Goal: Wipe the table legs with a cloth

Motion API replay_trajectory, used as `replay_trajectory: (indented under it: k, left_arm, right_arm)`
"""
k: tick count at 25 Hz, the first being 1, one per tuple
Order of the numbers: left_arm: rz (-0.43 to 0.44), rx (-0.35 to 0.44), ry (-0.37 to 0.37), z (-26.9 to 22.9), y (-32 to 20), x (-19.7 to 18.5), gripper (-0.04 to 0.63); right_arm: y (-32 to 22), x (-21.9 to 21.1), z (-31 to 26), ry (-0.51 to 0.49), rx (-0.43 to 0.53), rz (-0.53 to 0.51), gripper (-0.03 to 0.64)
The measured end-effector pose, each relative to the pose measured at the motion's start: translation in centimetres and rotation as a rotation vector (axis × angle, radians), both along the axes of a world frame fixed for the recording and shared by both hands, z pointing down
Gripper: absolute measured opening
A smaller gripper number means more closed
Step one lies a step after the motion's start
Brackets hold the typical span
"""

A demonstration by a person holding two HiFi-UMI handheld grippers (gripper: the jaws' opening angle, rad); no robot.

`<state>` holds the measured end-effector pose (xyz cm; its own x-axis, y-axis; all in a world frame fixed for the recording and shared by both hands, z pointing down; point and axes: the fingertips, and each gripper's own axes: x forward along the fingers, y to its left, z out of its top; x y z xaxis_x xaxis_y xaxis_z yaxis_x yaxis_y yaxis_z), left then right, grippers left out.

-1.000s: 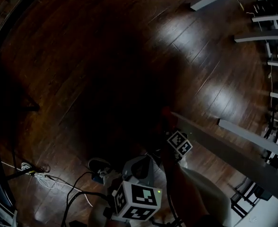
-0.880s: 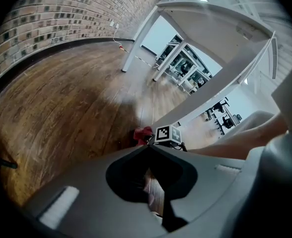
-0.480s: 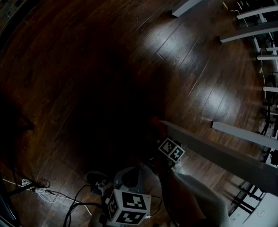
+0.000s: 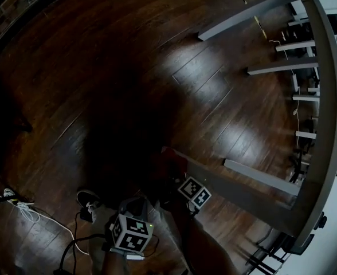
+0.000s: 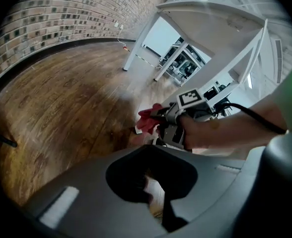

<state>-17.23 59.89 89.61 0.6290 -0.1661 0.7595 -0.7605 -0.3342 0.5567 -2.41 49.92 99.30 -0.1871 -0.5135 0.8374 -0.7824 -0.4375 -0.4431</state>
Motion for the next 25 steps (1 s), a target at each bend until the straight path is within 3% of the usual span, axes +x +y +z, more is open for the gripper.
replay_trajectory:
  k: [4,9,12,18,22,25]
  left_arm:
    - [0.064,-0.024,0.000,-3.5,2.9,0.8,-0.003]
    - [0.103,0.010,0.017,-10.9,3.2,0.7,-0.005]
    - [0.131,0.060,0.015,-15.1,1.5,0.0,-0.004]
    - [0.275,0.126,-0.021,-21.3,0.3,-2.7,-0.005]
    - [0.275,0.144,-0.001,-25.2,-0.7,0.4,-0.005]
    - [0.271,0.217,0.035,-28.5,-2.4,4.2,-0.003]
  right_arm:
    - [0.2,-0.5,-5.6,-0.004,0.003,-0.010,0.104]
    - [0.8,-0.3,-13.4,0.003,0.031,-0.028,0.104]
    - [0.3,-0.5,-18.5,-0.001,0.080,-0.032,0.103]
    - [-0.2,-2.7,-28.8,-0.050,0.205,-0.039,0.103]
    - [0.2,-2.1,-34.9,-0.063,0.256,-0.140,0.103]
    - [0.9,-1.5,-38.7,-0.090,0.301,-0.205,0.103]
